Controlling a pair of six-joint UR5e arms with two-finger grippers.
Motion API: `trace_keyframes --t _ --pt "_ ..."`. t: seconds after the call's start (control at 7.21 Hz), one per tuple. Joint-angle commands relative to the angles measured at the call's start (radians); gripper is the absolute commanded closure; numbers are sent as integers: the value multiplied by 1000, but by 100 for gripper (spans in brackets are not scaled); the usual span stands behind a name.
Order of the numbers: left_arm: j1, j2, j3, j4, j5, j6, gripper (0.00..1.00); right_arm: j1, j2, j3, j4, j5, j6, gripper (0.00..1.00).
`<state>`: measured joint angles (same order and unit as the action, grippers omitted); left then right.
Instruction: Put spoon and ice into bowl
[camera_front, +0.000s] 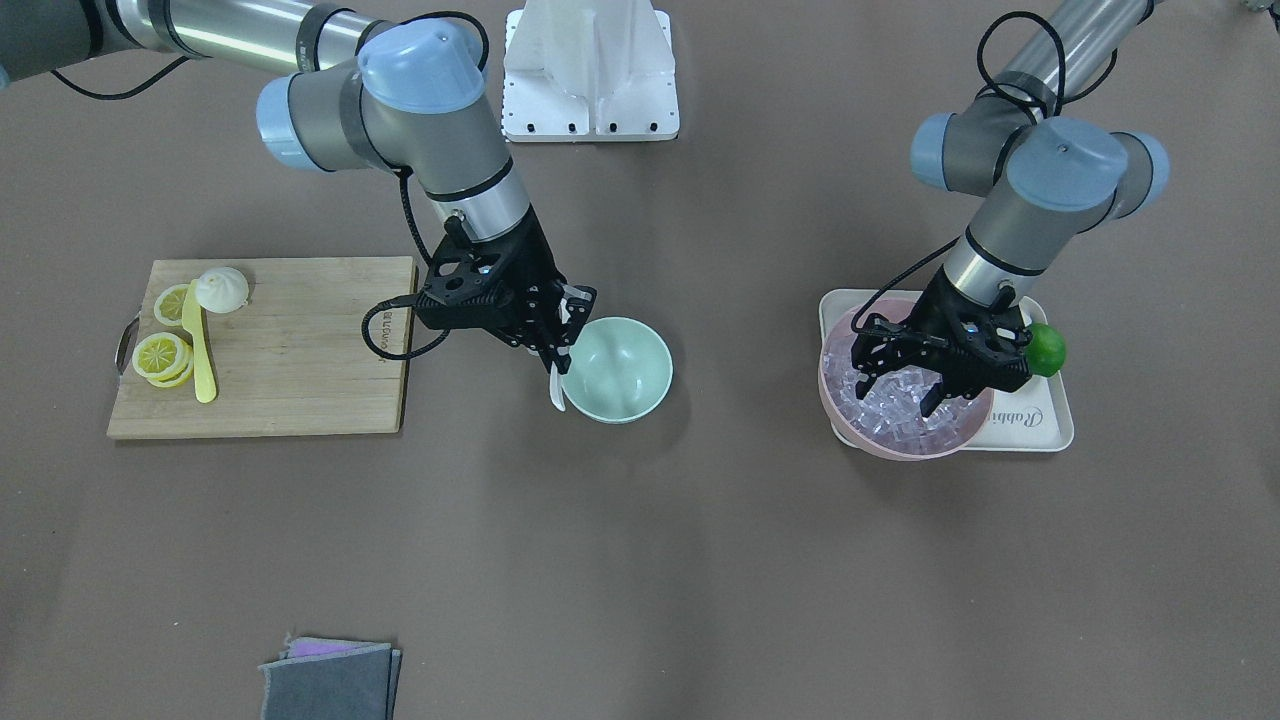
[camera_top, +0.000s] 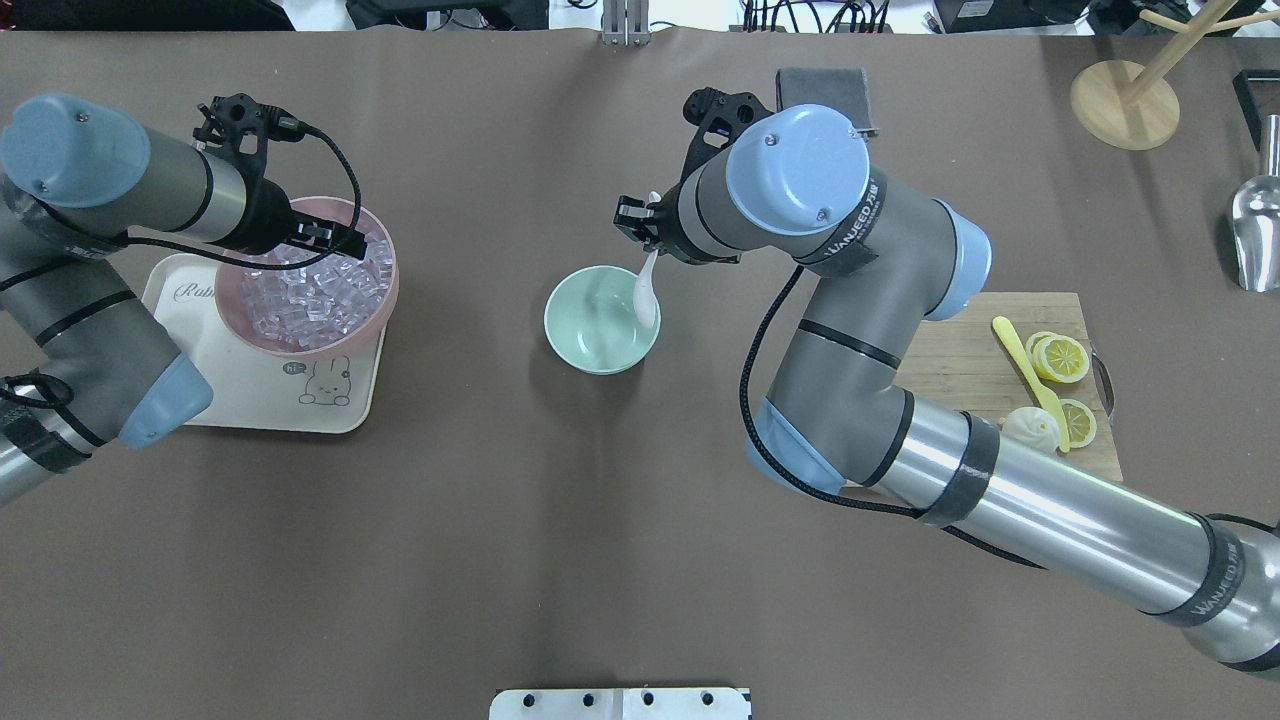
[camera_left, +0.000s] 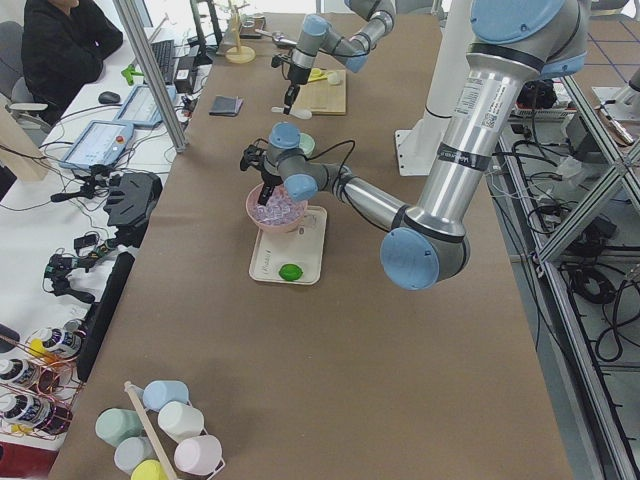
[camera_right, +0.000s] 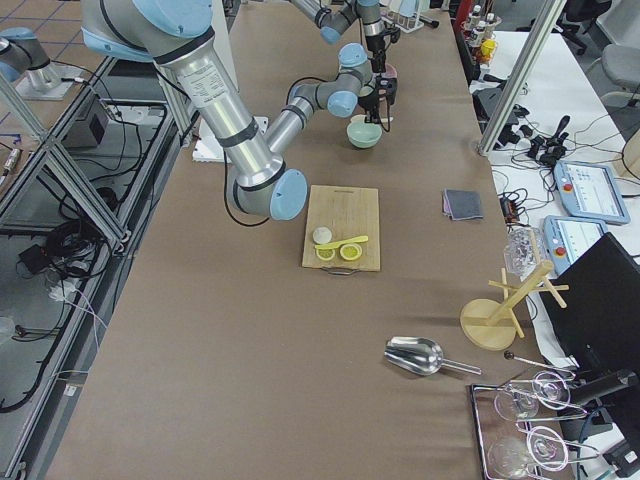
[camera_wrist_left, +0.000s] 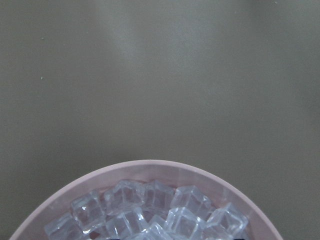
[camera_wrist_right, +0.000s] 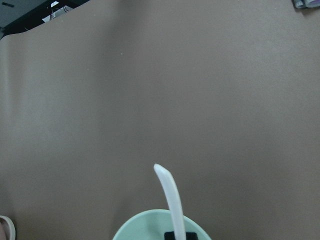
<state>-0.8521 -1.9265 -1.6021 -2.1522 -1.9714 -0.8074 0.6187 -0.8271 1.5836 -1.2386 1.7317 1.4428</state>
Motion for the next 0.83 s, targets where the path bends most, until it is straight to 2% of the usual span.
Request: trace_keyframes --t 0.0,0.28,0.69 --pt "1 0 -1 -2 0 -1 19 -13 46 -75 55 -65 4 100" --pt "1 0 -1 -2 -1 -1 19 -34 88 -211 181 -136 4 100" --pt "1 -3 1 -2 -7 -1 19 -80 83 -235 194 -170 5 100"
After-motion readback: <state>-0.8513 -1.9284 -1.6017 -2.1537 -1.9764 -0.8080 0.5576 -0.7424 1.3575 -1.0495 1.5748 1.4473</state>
